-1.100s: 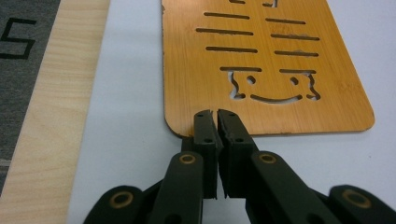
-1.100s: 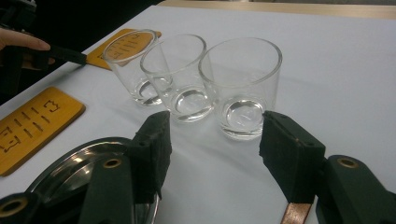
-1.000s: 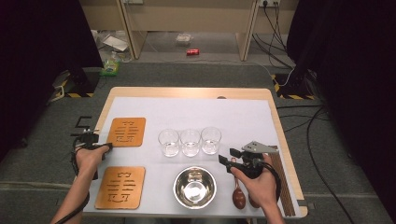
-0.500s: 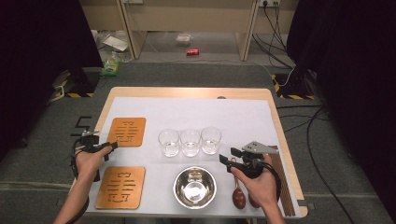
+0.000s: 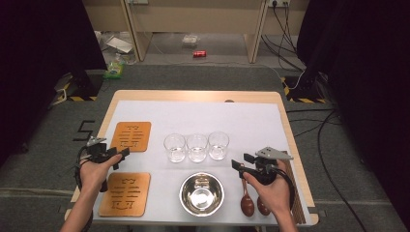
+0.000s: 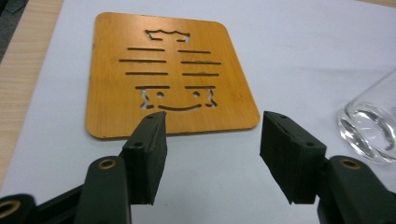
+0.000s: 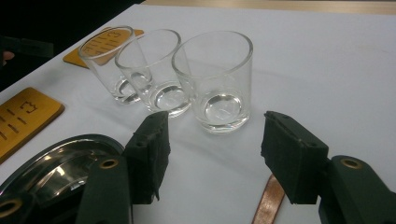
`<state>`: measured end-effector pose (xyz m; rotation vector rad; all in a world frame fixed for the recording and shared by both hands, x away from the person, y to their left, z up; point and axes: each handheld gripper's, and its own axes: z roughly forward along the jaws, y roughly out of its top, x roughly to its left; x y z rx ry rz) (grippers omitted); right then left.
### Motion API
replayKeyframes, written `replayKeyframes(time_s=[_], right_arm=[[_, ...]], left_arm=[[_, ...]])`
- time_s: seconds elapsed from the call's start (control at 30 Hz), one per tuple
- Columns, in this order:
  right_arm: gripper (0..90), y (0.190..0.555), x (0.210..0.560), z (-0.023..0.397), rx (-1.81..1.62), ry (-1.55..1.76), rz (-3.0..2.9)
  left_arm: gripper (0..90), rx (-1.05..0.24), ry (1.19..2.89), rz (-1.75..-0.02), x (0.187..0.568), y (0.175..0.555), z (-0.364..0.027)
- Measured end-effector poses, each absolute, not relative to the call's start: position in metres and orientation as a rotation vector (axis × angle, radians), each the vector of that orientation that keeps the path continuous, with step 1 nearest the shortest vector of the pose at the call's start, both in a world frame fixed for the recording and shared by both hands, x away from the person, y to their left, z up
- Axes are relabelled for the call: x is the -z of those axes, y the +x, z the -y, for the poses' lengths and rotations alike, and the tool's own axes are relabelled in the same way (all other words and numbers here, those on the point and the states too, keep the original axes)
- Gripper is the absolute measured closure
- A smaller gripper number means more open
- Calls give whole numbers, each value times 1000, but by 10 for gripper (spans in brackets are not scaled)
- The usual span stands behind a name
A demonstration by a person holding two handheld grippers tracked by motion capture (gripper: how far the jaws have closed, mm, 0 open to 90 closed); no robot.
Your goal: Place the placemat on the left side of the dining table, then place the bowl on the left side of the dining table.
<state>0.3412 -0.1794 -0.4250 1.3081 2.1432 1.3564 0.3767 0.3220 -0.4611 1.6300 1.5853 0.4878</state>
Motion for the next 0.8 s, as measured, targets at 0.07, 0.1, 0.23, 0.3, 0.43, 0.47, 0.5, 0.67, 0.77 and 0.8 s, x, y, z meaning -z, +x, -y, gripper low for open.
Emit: replayKeyframes(time_s=[0.07,0.1,0.23,0.3,0.43,0.47,0.5,0.67,0.77,0.8], right_arm=[[420,341,424,181,-1356,1312,-2137],[420,341,424,182,-1352,1305,-2134],[422,339,422,183,-1356,1308,-2124],[423,339,421,184,-1348,1309,-2123],[429,340,421,184,-1330,1307,-2120],[433,340,421,185,-1324,1305,-2120],[436,339,421,185,-1321,1308,-2119],[470,339,420,185,-1289,1305,-2132],[486,338,419,186,-1284,1314,-2127],[491,338,420,187,-1274,1316,-2131]], left_arm=[[405,-480,1631,-1577,460,375,-320],[405,-481,1634,-1573,459,374,-319],[407,-475,1638,-1559,458,371,-317],[407,-472,1642,-1551,458,369,-316],[408,-469,1642,-1548,459,366,-315],[408,-464,1641,-1551,459,365,-314],[408,-464,1645,-1550,459,364,-313],[408,-452,1642,-1527,456,355,-310],[409,-445,1652,-1511,454,349,-307],[409,-433,1654,-1507,454,347,-306]])
